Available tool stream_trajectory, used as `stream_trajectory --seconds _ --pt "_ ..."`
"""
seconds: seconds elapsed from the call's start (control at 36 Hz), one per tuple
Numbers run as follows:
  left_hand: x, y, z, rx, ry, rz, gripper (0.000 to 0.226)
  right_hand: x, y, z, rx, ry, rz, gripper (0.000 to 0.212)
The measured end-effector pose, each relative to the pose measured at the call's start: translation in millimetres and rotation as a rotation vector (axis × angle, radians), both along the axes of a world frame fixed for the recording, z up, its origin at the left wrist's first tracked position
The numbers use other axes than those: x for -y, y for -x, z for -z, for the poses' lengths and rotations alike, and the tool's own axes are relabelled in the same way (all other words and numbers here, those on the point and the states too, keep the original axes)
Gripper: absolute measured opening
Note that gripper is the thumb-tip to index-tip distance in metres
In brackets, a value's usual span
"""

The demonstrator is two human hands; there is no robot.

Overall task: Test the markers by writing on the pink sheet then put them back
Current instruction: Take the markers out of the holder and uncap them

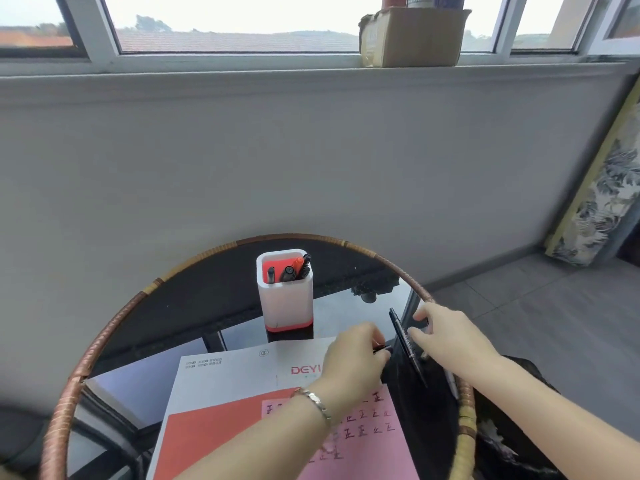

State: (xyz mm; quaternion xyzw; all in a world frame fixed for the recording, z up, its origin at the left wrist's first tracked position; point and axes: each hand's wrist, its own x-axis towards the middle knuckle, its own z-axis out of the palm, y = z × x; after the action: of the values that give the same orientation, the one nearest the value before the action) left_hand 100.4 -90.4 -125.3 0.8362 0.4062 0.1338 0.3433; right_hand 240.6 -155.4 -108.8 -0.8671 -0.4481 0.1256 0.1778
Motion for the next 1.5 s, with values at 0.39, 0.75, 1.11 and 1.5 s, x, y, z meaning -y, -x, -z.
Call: stream_trajectory --seconds 0.39,0.75,1.11,1.5 --pt "-10 22 -9 0.067 -0.099 0.038 0.017 -24 24 -33 -0.19 -0.175 -0.123 0.014" --pt "-48 126 -45 0.116 -0.142 -0.195 0.017 -113 94 -78 0.131 -0.219 -0.473 0.031" --pt "-46 140 -50 0.153 -0.152 -0.204 0.017 -113 93 -72 0.356 -0.321 -0.478 0.024" --pt "-22 105 -82 0.476 -0.471 -0.017 0.019 -26 109 -101 0.17 -0.815 -0.79 0.02"
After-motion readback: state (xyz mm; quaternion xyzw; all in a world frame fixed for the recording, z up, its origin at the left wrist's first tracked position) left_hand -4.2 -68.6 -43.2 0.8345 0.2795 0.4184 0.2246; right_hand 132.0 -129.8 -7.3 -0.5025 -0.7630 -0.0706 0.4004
